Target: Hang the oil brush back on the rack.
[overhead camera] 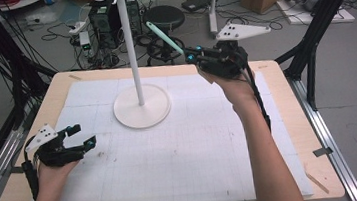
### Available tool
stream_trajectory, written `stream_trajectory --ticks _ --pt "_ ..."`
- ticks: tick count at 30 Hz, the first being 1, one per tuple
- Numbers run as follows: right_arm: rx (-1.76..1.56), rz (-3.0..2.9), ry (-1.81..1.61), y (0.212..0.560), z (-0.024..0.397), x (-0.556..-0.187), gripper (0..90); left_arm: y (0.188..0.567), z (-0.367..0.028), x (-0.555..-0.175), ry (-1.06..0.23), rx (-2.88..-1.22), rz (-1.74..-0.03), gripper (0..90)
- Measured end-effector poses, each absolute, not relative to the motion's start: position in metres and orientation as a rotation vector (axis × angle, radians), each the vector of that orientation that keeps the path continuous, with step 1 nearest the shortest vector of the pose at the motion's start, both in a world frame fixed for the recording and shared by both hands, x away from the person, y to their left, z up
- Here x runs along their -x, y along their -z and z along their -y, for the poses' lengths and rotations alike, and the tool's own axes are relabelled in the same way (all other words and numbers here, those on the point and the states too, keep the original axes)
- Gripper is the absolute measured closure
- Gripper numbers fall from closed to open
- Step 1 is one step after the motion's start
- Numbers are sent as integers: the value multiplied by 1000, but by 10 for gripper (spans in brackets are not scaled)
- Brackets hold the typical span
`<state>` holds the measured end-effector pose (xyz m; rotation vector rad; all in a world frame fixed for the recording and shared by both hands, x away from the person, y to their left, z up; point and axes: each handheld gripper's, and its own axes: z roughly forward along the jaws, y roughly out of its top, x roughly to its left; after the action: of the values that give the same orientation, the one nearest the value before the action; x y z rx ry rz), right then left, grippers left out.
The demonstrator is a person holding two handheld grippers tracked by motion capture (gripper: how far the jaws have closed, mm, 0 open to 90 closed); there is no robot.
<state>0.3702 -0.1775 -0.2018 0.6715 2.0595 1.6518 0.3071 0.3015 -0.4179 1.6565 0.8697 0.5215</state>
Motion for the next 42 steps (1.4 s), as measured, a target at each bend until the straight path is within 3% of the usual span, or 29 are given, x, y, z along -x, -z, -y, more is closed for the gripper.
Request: stream_trajectory --ticks 17,42 --pt "-641 -2006 -1687 169 165 -371 835 418 -306 -308 -520 -1642 -876 193" --pt "-647 -2002 -1648 168 143 -386 834 418 -308 -307 -512 -1645 -874 193"
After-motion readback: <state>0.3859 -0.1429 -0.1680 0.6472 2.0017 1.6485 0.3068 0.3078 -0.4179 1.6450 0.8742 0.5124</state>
